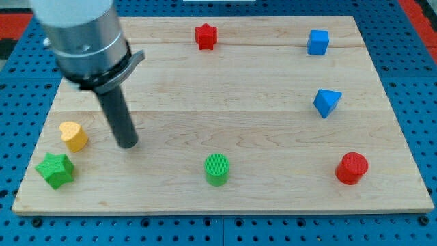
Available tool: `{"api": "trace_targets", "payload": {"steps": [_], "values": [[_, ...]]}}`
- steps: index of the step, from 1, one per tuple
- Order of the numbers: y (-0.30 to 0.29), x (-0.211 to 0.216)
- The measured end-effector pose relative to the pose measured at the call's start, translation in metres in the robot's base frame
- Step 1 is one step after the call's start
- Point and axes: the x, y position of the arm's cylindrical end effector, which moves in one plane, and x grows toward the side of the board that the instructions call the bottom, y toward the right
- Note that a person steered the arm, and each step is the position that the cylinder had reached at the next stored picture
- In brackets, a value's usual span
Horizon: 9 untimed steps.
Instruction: Push the yellow heart towards top
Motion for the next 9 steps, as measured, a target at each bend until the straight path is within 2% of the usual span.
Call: {"api": "trace_targets", "payload": {"steps": [1,2,4,5,6,7,9], "values": [[-0.064,0.001],[-0.076,-0.001],[-0.072,-0.053],[-0.056,-0.008],[-0.103,0.014],[-0.117,-0.012],[-0.106,-0.100]]}}
